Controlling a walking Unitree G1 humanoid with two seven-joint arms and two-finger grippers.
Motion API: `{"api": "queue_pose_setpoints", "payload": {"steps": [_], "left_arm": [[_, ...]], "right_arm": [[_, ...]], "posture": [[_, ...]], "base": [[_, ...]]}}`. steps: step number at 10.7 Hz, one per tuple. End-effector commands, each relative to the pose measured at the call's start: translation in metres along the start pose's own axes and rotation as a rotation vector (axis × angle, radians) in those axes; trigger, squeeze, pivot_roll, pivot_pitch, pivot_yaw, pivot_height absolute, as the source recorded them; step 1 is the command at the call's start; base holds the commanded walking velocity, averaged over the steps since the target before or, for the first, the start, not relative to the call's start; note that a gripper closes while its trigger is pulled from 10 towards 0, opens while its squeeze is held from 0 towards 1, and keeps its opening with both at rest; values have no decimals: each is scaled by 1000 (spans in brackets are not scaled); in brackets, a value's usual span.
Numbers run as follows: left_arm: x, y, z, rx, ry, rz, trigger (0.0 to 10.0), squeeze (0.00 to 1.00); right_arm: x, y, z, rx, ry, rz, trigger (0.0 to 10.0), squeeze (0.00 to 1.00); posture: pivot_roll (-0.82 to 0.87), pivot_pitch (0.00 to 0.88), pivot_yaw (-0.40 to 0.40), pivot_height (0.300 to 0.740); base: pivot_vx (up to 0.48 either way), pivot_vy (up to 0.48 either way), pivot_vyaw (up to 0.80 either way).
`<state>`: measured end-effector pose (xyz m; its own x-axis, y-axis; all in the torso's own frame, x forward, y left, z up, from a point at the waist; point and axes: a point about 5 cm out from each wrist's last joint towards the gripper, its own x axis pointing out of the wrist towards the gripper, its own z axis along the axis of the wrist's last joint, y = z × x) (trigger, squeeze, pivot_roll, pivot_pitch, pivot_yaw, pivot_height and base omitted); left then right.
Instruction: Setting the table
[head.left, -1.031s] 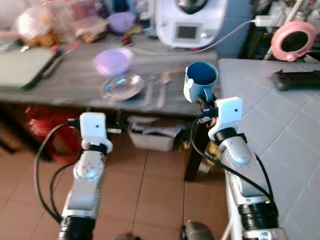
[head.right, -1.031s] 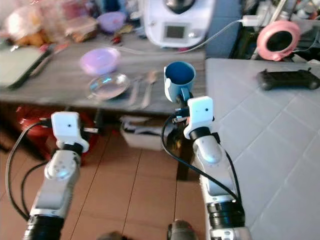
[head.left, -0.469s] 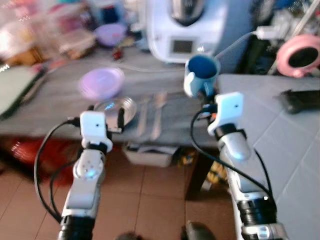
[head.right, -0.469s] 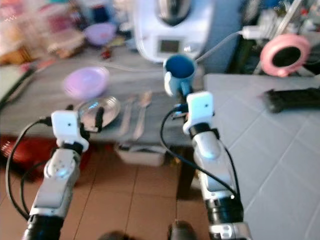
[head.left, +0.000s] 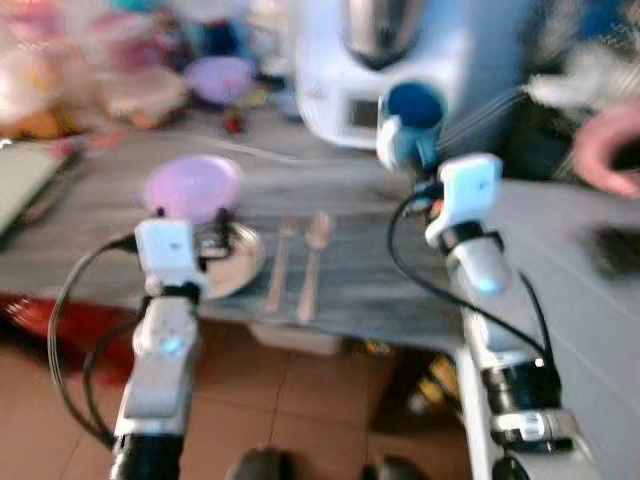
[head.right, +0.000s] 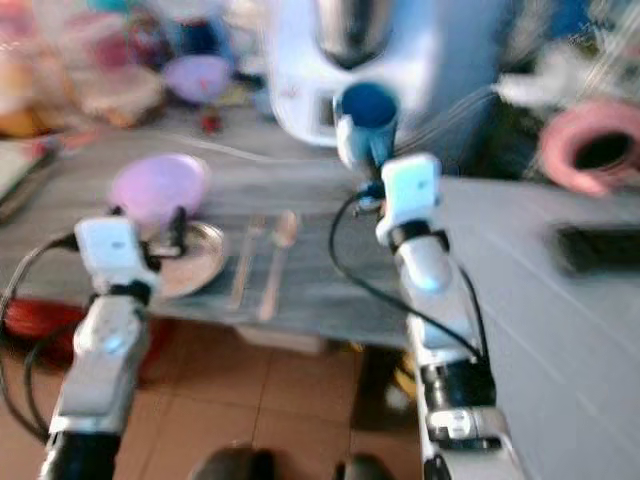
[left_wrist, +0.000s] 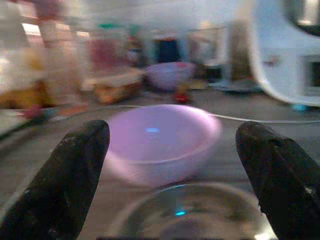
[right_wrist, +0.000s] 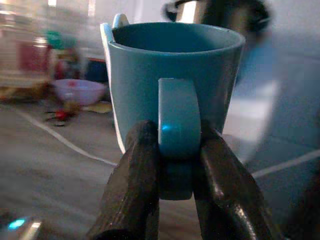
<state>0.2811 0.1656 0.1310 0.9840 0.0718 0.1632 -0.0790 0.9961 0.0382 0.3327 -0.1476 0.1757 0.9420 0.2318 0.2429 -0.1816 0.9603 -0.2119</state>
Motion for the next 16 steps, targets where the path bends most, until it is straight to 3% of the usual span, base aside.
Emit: {"api": "queue_pose_setpoints", "payload": {"steps": [1, 5, 12, 16], "left_arm": [[-3, 6, 1, 19, 5, 29, 10000, 0], [-8, 19, -2, 42, 39, 89, 10000, 0], [-28, 15, -8, 34, 105, 54, 10000, 0], [-44, 17, -7, 43, 139, 54, 10000, 0]], "right_arm": [[6, -2, 5, 16, -23, 1, 10000, 0], [14, 0, 0, 18, -14, 52, 10000, 0], [29, -33, 3, -51, 3, -75, 10000, 0], [36, -25, -3, -9, 26, -27, 10000, 0]], "posture": [[1, 70, 57, 740], [7, 98, 56, 740], [23, 187, 56, 740], [53, 244, 54, 740]], "base": [[0, 0, 800], [0, 0, 800], [0, 0, 0], [0, 0, 0]]}}
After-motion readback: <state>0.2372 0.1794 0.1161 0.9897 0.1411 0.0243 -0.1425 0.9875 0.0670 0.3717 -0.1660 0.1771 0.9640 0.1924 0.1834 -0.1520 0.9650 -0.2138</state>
